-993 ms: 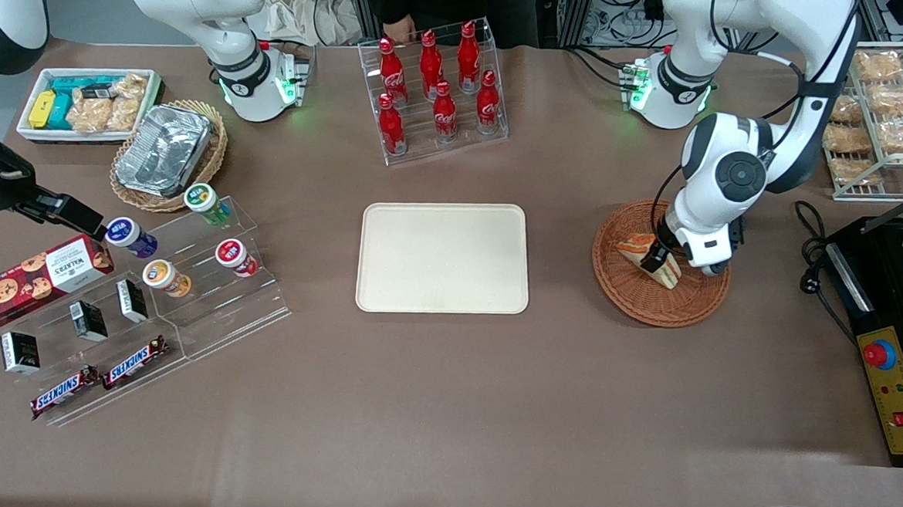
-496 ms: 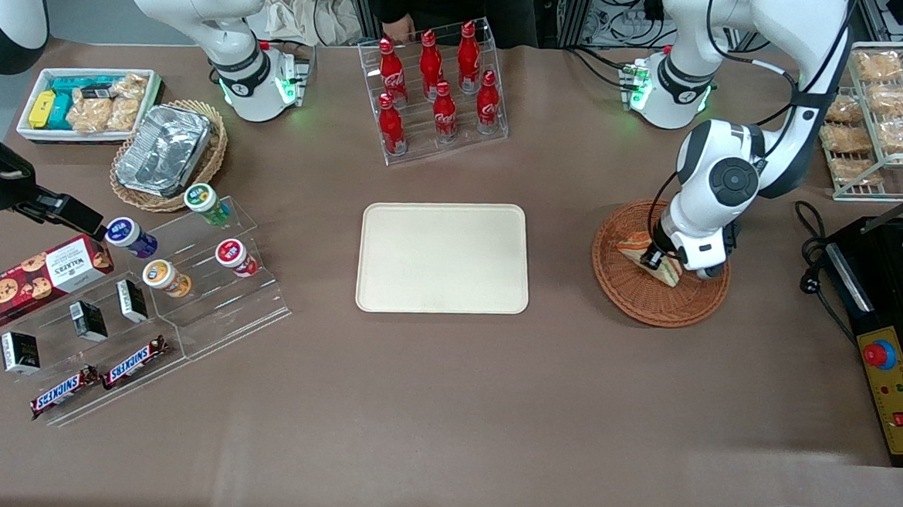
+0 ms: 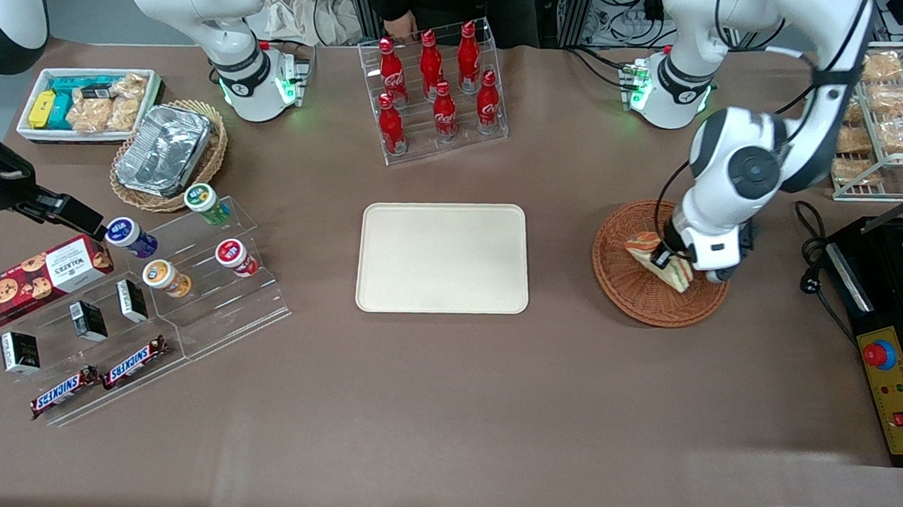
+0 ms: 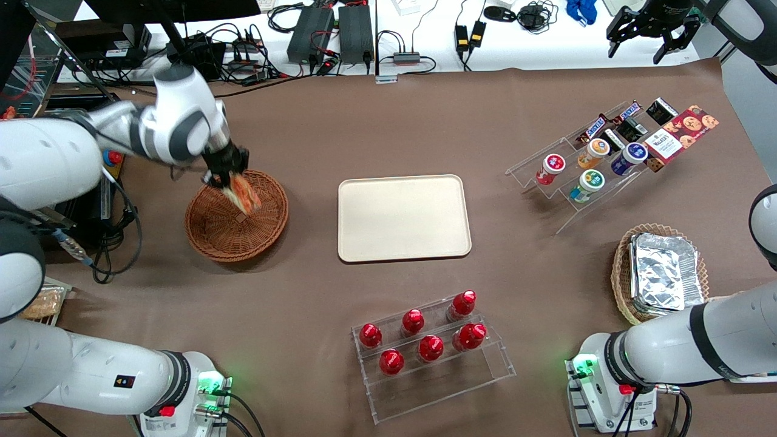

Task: Place sandwich from basket to tray
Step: 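Lower the left gripper and grasp the wrapped sandwich upright, then lift the sandwich out of the basket and carry it toward the tray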

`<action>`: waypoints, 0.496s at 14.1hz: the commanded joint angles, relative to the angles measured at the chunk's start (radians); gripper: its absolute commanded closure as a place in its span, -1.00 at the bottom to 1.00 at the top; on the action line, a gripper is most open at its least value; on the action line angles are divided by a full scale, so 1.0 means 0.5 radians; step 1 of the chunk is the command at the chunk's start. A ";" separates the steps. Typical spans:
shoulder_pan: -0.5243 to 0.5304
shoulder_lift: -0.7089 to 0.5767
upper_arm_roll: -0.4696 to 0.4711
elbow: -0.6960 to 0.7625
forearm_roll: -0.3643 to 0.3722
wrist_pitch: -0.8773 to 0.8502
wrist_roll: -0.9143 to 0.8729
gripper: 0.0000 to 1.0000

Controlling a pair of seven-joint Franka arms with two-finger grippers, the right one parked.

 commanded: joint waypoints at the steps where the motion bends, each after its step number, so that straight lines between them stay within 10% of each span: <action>1: -0.005 0.001 -0.064 0.423 0.007 -0.454 0.143 1.00; 7: -0.011 -0.005 -0.287 0.713 -0.005 -0.575 0.677 1.00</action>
